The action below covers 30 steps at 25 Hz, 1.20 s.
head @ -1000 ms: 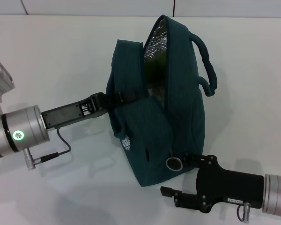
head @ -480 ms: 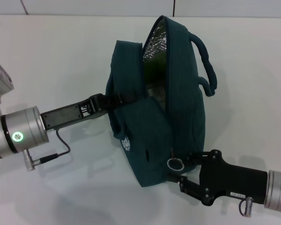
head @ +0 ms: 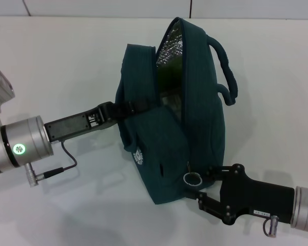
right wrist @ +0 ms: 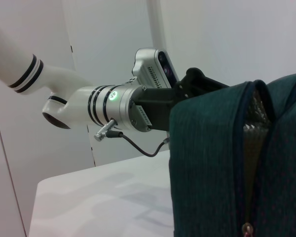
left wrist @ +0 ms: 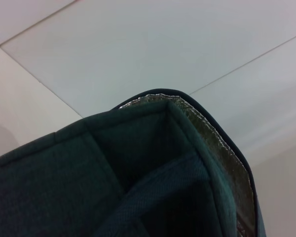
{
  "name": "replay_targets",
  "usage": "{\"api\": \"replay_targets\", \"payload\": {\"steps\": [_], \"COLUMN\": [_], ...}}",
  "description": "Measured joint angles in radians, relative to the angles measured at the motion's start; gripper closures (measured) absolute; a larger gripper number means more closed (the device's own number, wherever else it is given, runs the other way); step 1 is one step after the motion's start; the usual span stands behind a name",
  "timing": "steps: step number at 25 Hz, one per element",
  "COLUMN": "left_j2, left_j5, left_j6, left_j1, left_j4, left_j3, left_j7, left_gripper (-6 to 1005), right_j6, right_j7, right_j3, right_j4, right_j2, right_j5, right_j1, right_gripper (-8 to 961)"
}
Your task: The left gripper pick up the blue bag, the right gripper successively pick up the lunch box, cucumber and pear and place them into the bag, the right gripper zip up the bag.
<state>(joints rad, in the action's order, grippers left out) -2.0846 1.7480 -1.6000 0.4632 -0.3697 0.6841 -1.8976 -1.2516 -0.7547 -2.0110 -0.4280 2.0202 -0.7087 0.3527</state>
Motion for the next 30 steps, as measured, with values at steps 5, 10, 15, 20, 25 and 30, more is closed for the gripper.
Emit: {"api": "replay_targets", "payload": {"steps": [5, 10, 15, 20, 25, 30], "left_j2": [0.0, 0.0, 0.0, 0.0, 0.0, 0.0], "left_j5": [0.0, -0.002, -0.002, -0.003, -0.005, -0.005], "left_j6": [0.0, 0.0, 0.0, 0.0, 0.0, 0.0], "left_j1": [0.0, 0.004, 0.005, 0.005, 0.001, 0.0], "left_j4": [0.0, 0.0, 0.0, 0.0, 0.0, 0.0], "left_j3": [0.0, 0.0, 0.0, 0.0, 0.0, 0.0], "left_j7": [0.0, 0.0, 0.0, 0.0, 0.0, 0.0], "left_gripper": [932, 931, 931, 931, 932, 931], "right_j6": [0.0, 0.0, 0.0, -0.003, -0.051, -0.15], "right_j7": [0.001, 0.003, 0.013, 0.014, 0.024, 0.063], "right_j3": [0.008, 0.014, 0.014, 0.016, 0.069, 0.126], "right_j4": [0.0, 0.001, 0.002, 0.002, 0.008, 0.035], "right_j2": [0.0, 0.0, 0.0, -0.001, -0.005, -0.006], "right_j5": [0.002, 0.018, 0.023, 0.023, 0.023, 0.024], "right_j1": [-0.001, -0.003, -0.003, -0.006, -0.036, -0.05], "right_gripper": [619, 692, 836, 947, 947, 947]}}
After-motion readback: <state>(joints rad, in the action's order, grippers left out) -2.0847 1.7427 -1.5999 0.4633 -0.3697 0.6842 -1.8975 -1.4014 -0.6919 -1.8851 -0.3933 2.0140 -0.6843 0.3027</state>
